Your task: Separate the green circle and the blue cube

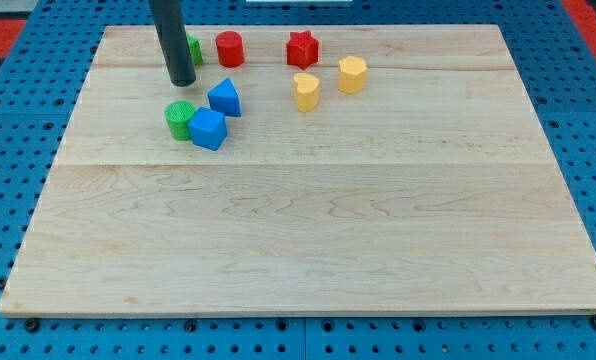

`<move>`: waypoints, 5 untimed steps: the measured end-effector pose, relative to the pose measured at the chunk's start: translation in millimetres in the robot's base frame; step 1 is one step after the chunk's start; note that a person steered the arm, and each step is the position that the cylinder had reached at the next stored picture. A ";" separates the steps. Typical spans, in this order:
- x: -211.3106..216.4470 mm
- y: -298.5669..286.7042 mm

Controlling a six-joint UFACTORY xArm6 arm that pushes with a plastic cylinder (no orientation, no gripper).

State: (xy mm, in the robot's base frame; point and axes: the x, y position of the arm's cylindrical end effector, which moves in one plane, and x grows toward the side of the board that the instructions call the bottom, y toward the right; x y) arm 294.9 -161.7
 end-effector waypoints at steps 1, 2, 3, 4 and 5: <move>-16.3 -13.0; -27.0 -13.0; 10.2 -15.7; 102.9 -23.7; 116.0 61.7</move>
State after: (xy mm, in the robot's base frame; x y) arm 410.9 -100.0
